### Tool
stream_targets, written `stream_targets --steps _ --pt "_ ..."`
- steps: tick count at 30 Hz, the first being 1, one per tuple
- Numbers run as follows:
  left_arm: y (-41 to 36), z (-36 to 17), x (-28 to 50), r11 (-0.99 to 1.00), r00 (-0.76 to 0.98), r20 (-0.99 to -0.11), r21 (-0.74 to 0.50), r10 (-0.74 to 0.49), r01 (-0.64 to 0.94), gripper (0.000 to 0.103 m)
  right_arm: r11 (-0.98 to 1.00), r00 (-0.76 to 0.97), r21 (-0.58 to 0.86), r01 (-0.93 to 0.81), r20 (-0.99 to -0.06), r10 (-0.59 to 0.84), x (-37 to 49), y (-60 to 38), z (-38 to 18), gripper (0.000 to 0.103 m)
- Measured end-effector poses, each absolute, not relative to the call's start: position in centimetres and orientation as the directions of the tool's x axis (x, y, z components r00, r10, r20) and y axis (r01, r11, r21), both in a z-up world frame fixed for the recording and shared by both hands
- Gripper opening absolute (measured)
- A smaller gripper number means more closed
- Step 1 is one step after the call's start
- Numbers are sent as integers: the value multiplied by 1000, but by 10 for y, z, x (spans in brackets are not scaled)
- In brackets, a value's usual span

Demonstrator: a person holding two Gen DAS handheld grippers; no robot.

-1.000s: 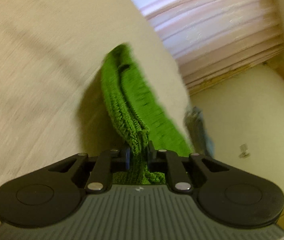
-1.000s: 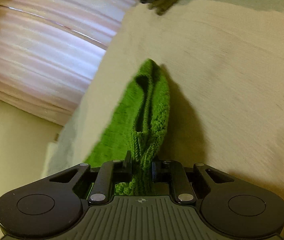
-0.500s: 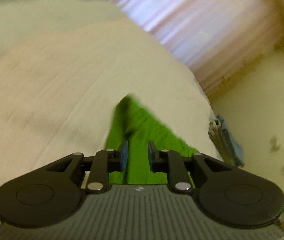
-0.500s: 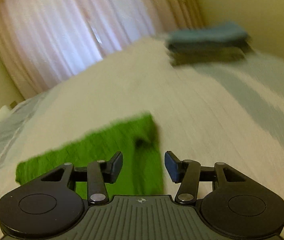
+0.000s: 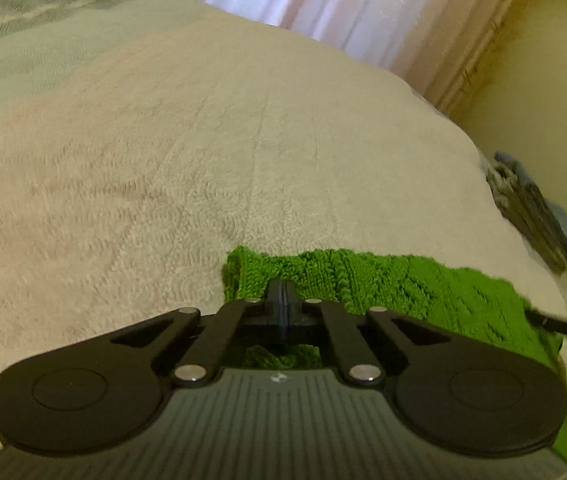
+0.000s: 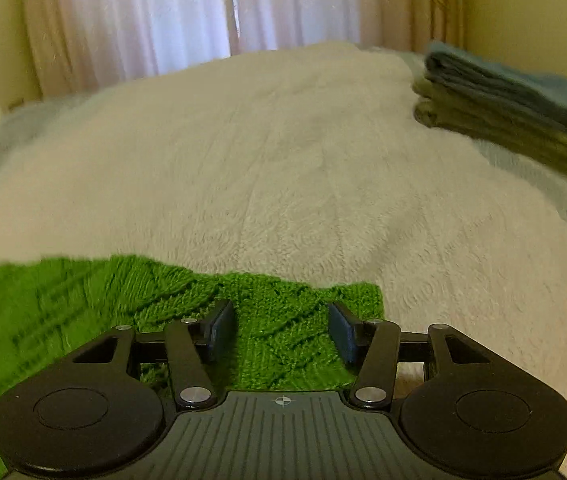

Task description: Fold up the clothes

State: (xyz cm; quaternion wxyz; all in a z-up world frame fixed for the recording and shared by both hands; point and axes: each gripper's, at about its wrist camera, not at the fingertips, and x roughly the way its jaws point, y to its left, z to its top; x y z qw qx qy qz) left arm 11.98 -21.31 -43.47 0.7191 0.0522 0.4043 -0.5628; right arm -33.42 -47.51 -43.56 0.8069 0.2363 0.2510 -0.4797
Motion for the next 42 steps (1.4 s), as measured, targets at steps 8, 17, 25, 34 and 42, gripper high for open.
stream_targets --steps 8,17,25,34,42 --pt "-256 -381 74 272 -12 -641 -343 -768 899 2 550 488 109 828 -621 -613 -272 -485 -426 51" --pt "-276 -427 43 275 37 -690 -238 -723 932 3 584 450 43 811 -684 -574 -245 -489 -465 51" --pt "-198 -404 19 359 113 -703 -213 -702 909 6 534 439 80 842 -679 -589 -295 -420 -443 51" --pt "-114 -397 -22 430 146 -732 -216 -665 876 10 456 341 19 890 -693 -636 -333 -348 -425 51" --pt "-100 -408 -62 437 203 -757 -119 -621 892 15 533 365 6 846 -735 -571 -321 -322 -449 51"
